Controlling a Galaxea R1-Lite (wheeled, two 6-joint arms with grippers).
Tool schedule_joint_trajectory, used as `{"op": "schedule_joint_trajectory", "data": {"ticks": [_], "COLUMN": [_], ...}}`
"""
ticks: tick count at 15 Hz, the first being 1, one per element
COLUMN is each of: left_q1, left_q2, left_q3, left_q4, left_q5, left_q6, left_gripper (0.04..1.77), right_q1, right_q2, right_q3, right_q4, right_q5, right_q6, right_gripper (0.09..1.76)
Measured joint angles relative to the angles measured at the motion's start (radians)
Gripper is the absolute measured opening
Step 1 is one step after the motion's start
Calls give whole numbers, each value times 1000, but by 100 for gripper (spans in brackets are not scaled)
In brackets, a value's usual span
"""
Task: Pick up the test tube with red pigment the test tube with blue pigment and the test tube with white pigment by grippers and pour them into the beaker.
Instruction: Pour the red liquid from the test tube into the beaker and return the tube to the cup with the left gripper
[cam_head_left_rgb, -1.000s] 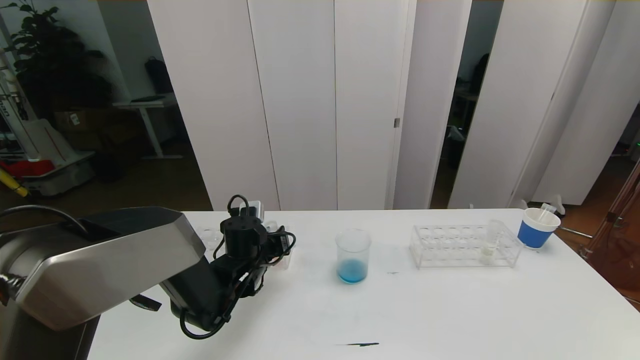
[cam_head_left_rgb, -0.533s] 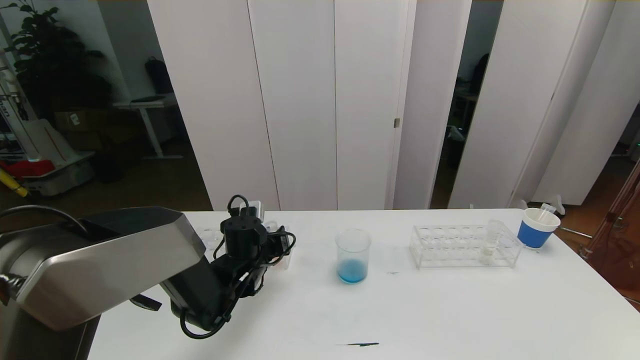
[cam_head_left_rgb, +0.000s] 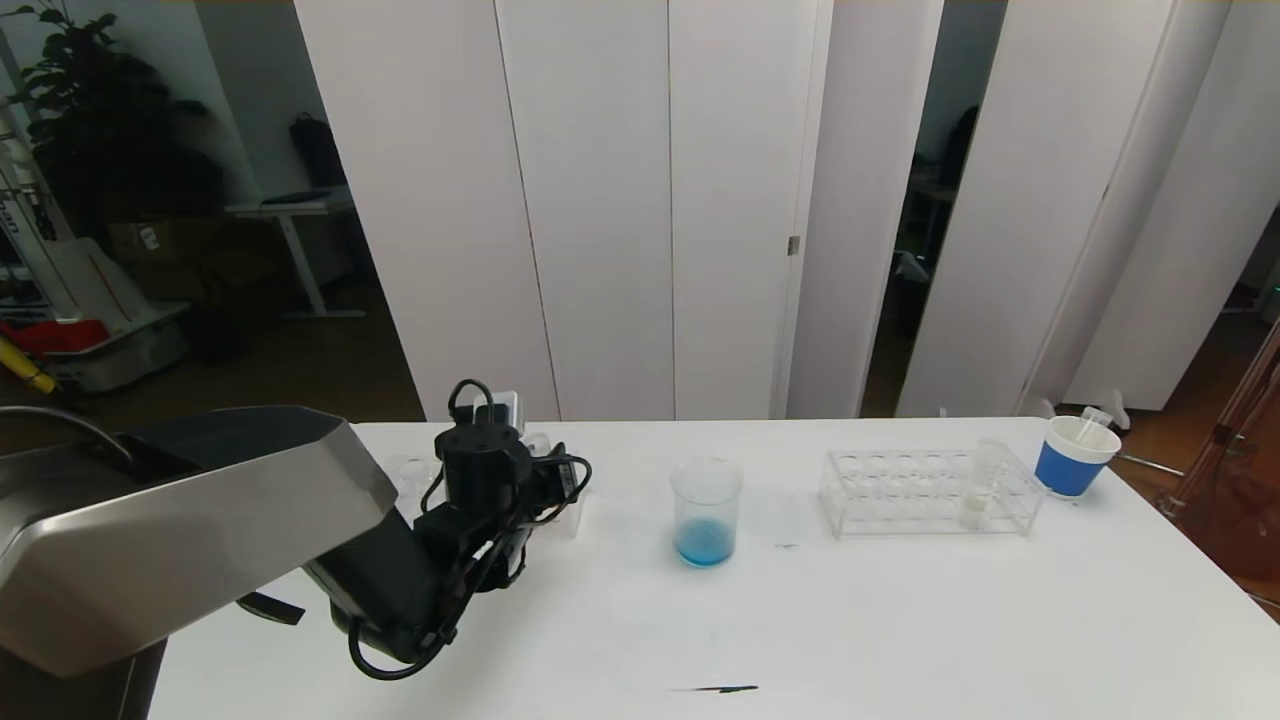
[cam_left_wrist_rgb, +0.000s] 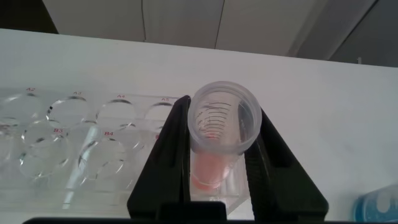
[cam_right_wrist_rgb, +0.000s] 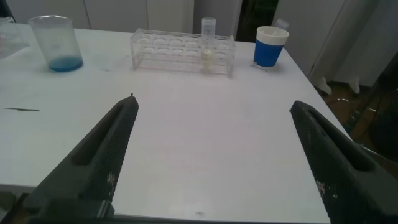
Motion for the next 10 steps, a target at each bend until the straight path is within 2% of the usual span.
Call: {"op": "schedule_joint_trajectory", "data": {"ticks": [8,10], "left_q1": [-22,-33], "left_q2": [-177,-238], "left_q3": [30,34], "left_q4": [18,74], "left_q5": [14,14], "left_q6": [149,173], "left_gripper": [58,58], "right_q1": [0,0], "right_q2": [0,0], "right_q3": [0,0], "right_q4": [0,0], "right_q5": [0,0], "right_q6": [0,0], "right_gripper": [175,175]}}
